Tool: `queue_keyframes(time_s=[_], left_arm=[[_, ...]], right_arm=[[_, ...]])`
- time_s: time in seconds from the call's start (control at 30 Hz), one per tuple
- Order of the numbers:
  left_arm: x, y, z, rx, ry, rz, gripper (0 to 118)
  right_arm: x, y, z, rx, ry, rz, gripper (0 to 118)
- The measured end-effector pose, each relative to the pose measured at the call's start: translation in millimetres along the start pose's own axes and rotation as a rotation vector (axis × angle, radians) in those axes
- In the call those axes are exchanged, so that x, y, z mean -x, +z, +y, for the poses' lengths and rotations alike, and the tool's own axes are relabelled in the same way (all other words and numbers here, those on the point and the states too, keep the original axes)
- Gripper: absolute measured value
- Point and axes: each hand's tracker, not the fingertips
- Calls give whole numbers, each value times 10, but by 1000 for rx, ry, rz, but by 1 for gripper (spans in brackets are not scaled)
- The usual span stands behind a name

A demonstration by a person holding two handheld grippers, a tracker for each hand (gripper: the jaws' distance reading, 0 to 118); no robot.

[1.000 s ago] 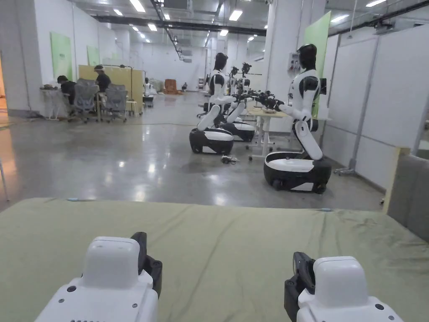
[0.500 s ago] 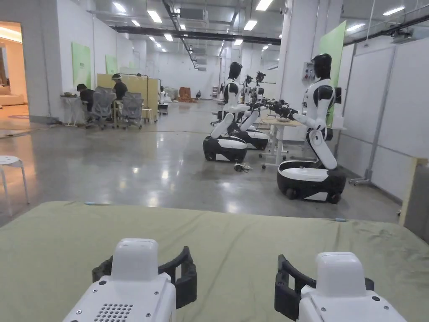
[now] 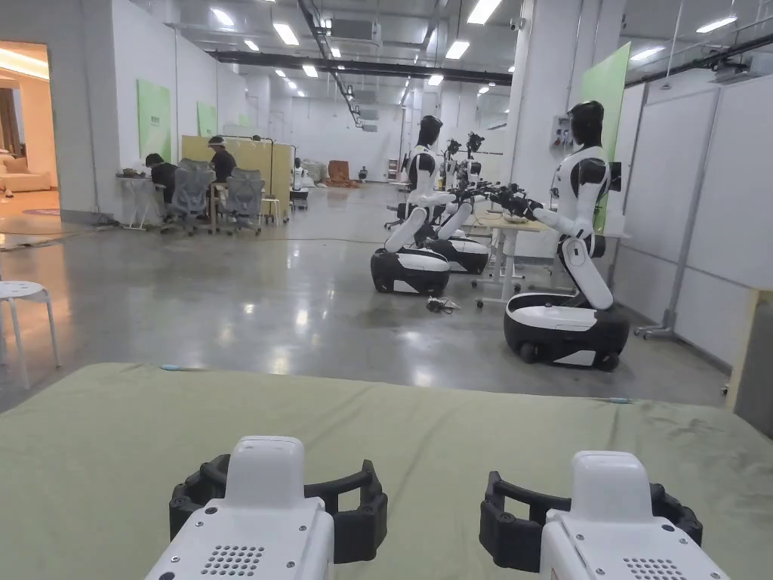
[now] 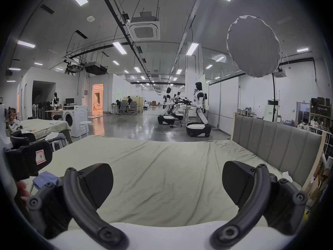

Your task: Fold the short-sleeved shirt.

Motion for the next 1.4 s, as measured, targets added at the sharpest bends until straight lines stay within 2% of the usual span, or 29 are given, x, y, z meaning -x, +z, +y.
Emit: queue_keyframes(time_s=[0.17, 0.33, 0.4, 0.53, 0.87, 1.1, 1.4], left_arm=[[8, -48, 1, 22, -5, -1, 118], [37, -46, 13, 24, 0, 13, 118], [32, -40, 15, 27, -8, 18, 118], [37, -14, 11, 16, -18, 14, 118], [67, -16, 8, 7, -24, 17, 118], [76, -20, -29, 11, -38, 16, 118], [80, -9, -60, 15, -43, 16, 118]], right_arm=[[-7, -81, 10, 29, -33, 77, 118], [48, -163, -6, 84, -33, 49, 118], [38, -164, -25, 86, -36, 107, 118], [16, -133, -34, 52, -98, 127, 118], [152, -102, -67, 33, -10, 103, 118], [220, -27, -100, 9, 24, 87, 118], [219, -16, -112, 37, 1, 101, 118]])
